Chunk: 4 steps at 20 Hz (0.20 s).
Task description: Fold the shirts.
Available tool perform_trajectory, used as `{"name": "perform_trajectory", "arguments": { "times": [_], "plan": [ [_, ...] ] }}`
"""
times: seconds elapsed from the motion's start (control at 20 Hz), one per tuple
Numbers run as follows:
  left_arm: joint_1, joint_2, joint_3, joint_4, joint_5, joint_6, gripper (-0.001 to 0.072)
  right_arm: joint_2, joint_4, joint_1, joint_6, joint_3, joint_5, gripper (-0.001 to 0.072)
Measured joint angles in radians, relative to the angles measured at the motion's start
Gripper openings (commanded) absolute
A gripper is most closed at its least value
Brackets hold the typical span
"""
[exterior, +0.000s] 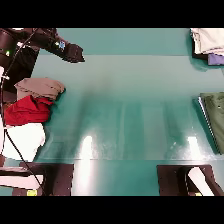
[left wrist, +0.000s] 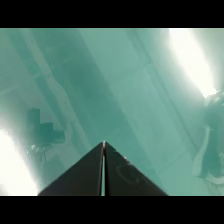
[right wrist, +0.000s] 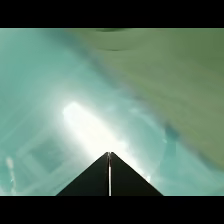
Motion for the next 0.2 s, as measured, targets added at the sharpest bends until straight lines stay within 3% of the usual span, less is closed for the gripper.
{"name": "perform_trajectory", "arguments": {
  "times": [0.2],
  "plan": [
    [0.000, 0.000, 0.000, 0.000, 0.005, 0.000, 0.0023, 0.000, 0.032, 0.094, -0.003, 0.000, -0.036, 0.0019]
  ]
}}
